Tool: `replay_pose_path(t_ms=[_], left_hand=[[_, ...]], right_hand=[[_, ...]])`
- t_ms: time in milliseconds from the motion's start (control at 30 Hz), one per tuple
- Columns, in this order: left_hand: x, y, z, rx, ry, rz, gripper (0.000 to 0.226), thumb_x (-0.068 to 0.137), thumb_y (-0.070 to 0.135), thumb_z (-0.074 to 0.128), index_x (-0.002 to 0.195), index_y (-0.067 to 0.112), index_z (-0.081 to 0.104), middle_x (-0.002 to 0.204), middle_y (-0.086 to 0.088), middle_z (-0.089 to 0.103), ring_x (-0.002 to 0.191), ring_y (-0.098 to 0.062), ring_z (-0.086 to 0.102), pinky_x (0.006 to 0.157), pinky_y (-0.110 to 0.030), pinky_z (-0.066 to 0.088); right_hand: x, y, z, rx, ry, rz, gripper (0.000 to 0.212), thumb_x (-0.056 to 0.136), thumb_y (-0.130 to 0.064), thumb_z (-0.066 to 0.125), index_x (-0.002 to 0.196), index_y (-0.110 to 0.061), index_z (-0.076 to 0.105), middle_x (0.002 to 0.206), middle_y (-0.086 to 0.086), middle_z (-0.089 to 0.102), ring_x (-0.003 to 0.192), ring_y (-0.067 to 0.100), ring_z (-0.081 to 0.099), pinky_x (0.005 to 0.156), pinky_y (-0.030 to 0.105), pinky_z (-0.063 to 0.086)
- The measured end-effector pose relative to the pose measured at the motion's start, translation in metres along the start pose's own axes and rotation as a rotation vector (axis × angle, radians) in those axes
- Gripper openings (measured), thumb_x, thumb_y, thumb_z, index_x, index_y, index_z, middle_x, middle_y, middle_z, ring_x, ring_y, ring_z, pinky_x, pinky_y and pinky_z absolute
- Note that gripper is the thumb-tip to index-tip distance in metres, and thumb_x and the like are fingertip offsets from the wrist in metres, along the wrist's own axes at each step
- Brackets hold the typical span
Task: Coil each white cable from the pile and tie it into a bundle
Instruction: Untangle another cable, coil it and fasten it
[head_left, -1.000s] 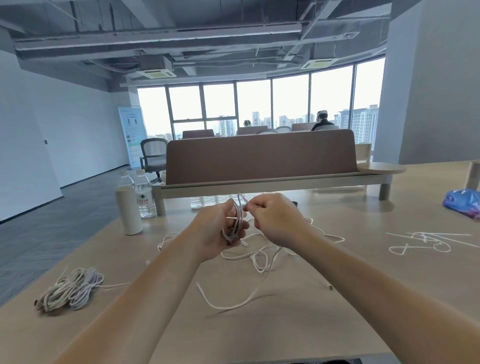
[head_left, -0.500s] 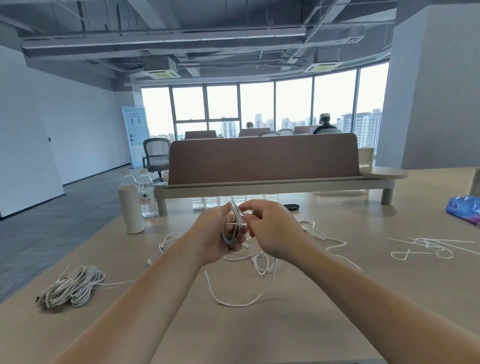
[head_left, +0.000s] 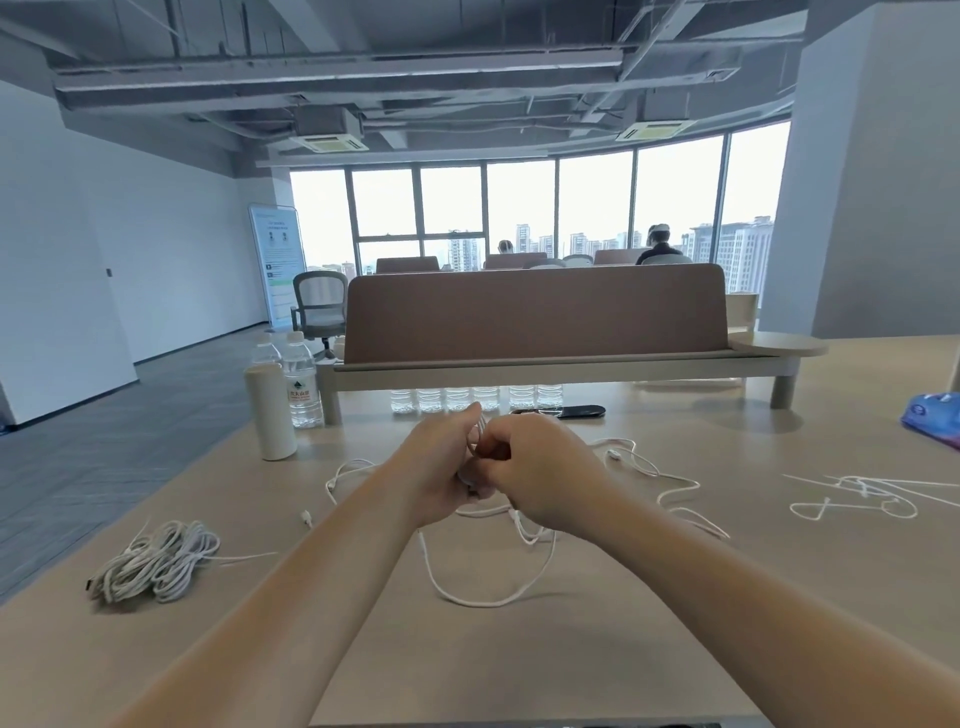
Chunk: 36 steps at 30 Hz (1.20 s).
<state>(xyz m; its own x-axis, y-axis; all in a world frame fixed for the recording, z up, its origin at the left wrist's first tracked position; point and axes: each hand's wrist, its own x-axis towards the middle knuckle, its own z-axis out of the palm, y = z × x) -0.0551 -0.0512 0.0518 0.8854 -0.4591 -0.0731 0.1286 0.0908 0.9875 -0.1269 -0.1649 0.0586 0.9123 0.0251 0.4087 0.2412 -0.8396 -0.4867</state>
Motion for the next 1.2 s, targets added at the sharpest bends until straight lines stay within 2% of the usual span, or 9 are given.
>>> replay_pose_path(t_ms=[100,200,333,533,633,733,933,1100,1200], left_hand=[[0.004,0.002,-0.006,0.019,0.088,0.028,0.039,0.107,0.035,0.042,0.09,0.002,0.054,0.071,-0.015,0.052,0.049,-0.023,0.049,0.057,-0.031,0.039],[0.007,0.009,-0.014,-0.063,0.145,0.04,0.046,0.108,0.038,0.042,0.112,-0.005,0.058,0.076,-0.017,0.062,0.061,-0.026,0.053,0.055,-0.03,0.043],[0.004,0.013,-0.017,-0.13,0.12,0.022,0.049,0.107,0.038,0.041,0.124,-0.007,0.053,0.079,-0.018,0.063,0.061,-0.026,0.055,0.059,-0.033,0.043],[-0.005,0.016,-0.007,-0.168,0.027,0.0,0.047,0.107,0.04,0.038,0.12,-0.002,0.056,0.08,-0.015,0.064,0.064,-0.025,0.058,0.059,-0.032,0.049],[-0.006,0.018,-0.006,-0.205,0.011,-0.025,0.047,0.107,0.041,0.036,0.115,-0.001,0.056,0.077,-0.015,0.061,0.059,-0.022,0.056,0.048,-0.028,0.045],[-0.007,0.018,-0.007,-0.207,-0.015,-0.025,0.047,0.108,0.041,0.034,0.11,-0.001,0.054,0.074,-0.015,0.058,0.054,-0.02,0.051,0.041,-0.025,0.038],[-0.01,0.013,-0.007,0.025,0.017,0.05,0.047,0.108,0.037,0.035,0.112,-0.001,0.062,0.077,-0.012,0.061,0.061,-0.021,0.055,0.053,-0.029,0.043],[-0.01,0.014,-0.005,0.107,0.012,0.047,0.047,0.108,0.037,0.038,0.109,-0.002,0.066,0.077,-0.014,0.062,0.066,-0.027,0.059,0.062,-0.036,0.053],[-0.011,0.013,-0.004,0.154,-0.002,0.029,0.048,0.107,0.04,0.039,0.106,0.001,0.067,0.077,-0.014,0.065,0.066,-0.028,0.063,0.068,-0.036,0.054]], right_hand=[[-0.001,0.006,-0.004,0.068,-0.128,0.033,0.027,0.095,-0.035,0.062,0.08,-0.014,0.069,0.07,0.0,0.073,0.06,0.015,0.067,0.068,0.033,0.054],[-0.004,0.017,-0.008,0.176,-0.255,0.107,0.023,0.098,-0.022,0.057,0.086,-0.006,0.069,0.07,0.0,0.075,0.069,0.022,0.071,0.077,0.039,0.058],[-0.011,0.027,-0.011,0.383,-0.297,0.185,0.023,0.101,-0.018,0.055,0.094,-0.01,0.075,0.065,0.004,0.065,0.058,0.016,0.055,0.062,0.024,0.047],[-0.013,0.021,0.002,0.276,-0.434,0.187,0.025,0.101,-0.031,0.053,0.092,-0.02,0.074,0.061,0.0,0.061,0.054,0.015,0.049,0.052,0.018,0.038],[-0.014,0.02,0.004,0.248,-0.43,0.201,0.029,0.1,-0.038,0.054,0.088,-0.02,0.073,0.057,-0.003,0.06,0.049,0.013,0.049,0.047,0.015,0.037],[-0.012,0.021,0.002,0.22,-0.379,0.243,0.038,0.098,-0.046,0.056,0.079,-0.017,0.072,0.057,0.001,0.058,0.049,0.015,0.047,0.052,0.021,0.039],[-0.008,0.02,-0.004,0.072,-0.282,0.208,0.037,0.093,-0.043,0.064,0.066,-0.019,0.069,0.06,-0.001,0.059,0.052,0.011,0.048,0.052,0.022,0.037],[0.001,0.025,-0.007,-0.066,-0.169,0.235,0.035,0.083,-0.05,0.071,0.065,-0.02,0.069,0.07,0.005,0.067,0.062,0.014,0.053,0.062,0.03,0.041],[0.004,0.024,-0.01,-0.067,-0.135,0.25,0.044,0.076,-0.06,0.075,0.063,-0.019,0.066,0.063,0.0,0.058,0.06,0.016,0.048,0.059,0.031,0.036]])
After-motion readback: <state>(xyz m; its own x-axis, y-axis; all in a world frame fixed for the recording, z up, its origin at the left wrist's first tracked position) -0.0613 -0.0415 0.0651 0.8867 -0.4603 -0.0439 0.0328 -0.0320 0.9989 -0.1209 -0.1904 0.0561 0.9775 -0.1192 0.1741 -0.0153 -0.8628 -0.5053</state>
